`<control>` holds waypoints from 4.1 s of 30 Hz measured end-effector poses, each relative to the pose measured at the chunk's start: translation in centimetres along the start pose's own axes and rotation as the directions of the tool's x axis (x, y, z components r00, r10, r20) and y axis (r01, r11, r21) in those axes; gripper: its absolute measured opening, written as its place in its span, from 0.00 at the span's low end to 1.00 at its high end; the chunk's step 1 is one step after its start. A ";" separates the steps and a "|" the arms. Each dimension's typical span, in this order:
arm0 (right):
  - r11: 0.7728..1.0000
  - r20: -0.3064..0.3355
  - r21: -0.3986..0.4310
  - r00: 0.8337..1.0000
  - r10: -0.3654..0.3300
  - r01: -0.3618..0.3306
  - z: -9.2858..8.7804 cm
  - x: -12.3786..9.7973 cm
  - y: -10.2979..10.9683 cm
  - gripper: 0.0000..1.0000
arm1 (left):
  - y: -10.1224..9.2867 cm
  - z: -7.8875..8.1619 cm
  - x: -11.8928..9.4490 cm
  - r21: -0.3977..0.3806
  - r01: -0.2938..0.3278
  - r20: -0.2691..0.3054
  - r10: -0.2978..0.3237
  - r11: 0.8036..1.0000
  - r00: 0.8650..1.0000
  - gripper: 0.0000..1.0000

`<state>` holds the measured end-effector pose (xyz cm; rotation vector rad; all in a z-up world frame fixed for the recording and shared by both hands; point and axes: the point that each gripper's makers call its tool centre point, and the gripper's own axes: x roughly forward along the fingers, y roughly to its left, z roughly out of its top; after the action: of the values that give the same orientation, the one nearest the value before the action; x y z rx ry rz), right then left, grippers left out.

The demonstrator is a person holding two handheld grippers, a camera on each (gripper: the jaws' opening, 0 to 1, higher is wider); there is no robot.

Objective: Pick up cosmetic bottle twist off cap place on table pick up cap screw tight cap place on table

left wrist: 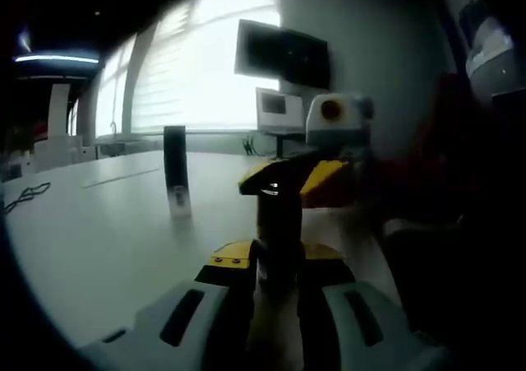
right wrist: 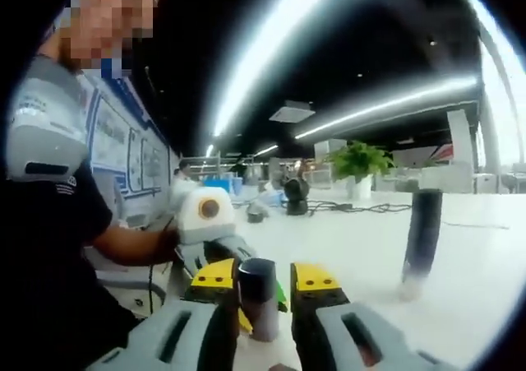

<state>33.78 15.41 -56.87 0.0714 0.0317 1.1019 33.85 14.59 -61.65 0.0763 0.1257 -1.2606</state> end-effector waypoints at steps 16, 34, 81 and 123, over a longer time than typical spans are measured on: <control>0.990 -0.058 -0.070 0.991 0.120 -0.124 0.4 0.6 0.9 0.16 | -0.2 0.1 -0.1 -0.003 0.007 0.005 -0.007 1.000 1.000 0.11; 0.917 -0.167 -0.097 0.914 0.369 -0.387 -0.8 1.3 2.1 0.13 | -0.6 0.2 -0.1 0.006 0.042 0.007 -0.042 0.999 0.999 0.11; 0.980 -0.064 -0.100 0.981 -0.181 0.174 -0.4 1.5 0.4 0.13 | 0.1 -0.3 0.5 0.028 -0.020 -0.022 0.020 0.999 1.000 0.09; 0.570 -0.012 -0.141 0.574 -0.819 0.810 -0.1 0.6 -0.6 0.12 | 0.6 -0.2 0.4 0.024 -0.040 -0.031 0.040 0.999 0.999 0.07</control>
<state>34.59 15.69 -57.00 -0.0954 0.0600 0.1482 34.54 14.44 -61.90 0.1180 0.1359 -1.2214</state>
